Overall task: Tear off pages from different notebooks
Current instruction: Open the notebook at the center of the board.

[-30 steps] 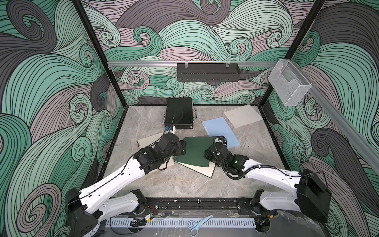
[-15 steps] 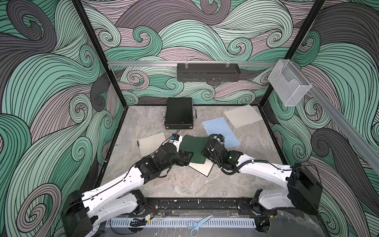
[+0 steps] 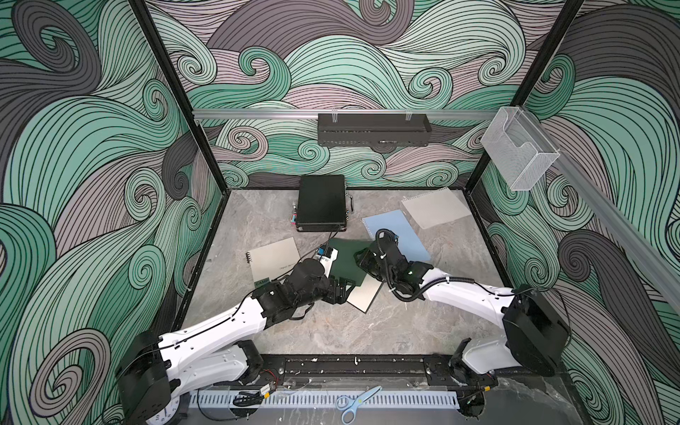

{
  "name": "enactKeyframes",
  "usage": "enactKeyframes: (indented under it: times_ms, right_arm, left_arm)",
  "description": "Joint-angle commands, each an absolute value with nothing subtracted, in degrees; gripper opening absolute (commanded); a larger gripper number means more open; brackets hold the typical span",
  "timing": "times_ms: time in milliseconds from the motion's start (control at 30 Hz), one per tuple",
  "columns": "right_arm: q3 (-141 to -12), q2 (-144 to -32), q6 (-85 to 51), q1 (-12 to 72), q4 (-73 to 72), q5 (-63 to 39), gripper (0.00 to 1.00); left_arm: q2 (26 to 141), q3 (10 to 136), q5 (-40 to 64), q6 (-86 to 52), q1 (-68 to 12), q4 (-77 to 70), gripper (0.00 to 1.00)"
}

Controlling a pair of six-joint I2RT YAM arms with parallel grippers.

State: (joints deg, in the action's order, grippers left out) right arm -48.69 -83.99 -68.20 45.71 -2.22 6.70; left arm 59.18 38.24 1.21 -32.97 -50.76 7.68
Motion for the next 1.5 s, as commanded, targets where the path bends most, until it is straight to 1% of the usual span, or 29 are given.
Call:
enactKeyframes:
  times_ms: [0,333,567,900,1100,1267,1367,1467]
  right_arm:
    - [-48.3,-84.0,-66.8,44.6,-5.4,4.4,0.40]
    - [-45.3,-82.7,-66.5,41.3,-8.8,2.9,0.41]
    - [-46.3,-85.7,-66.1,40.0,-10.6,1.7,0.41]
    - [-47.3,-87.1,-64.9,37.6,-11.7,1.4,0.41]
    - [-48.8,-89.5,-64.2,36.1,-11.6,-0.5,0.40]
    - [-49.2,-89.2,-63.0,35.6,-10.8,0.6,0.39]
    - [-49.2,-89.3,-62.8,34.9,-11.1,-0.1,0.36]
    - [-49.5,-89.3,-62.5,35.1,-10.9,-1.0,0.26]
  left_arm:
    - [59.5,40.7,-0.7,-31.2,-51.0,7.6,0.81]
    - [60.5,41.7,-2.0,-30.0,-51.1,8.2,0.81]
    - [61.2,43.1,-1.8,-28.9,-51.2,9.4,0.81]
    - [63.6,45.3,-2.4,-28.1,-51.6,11.3,0.81]
    - [63.9,45.4,-2.8,-27.8,-52.0,11.3,0.81]
    - [64.9,46.1,-2.8,-27.6,-52.4,11.6,0.81]
    - [65.1,46.3,-2.9,-27.3,-52.6,11.7,0.81]
    - [65.5,46.7,-3.2,-27.2,-53.0,12.0,0.81]
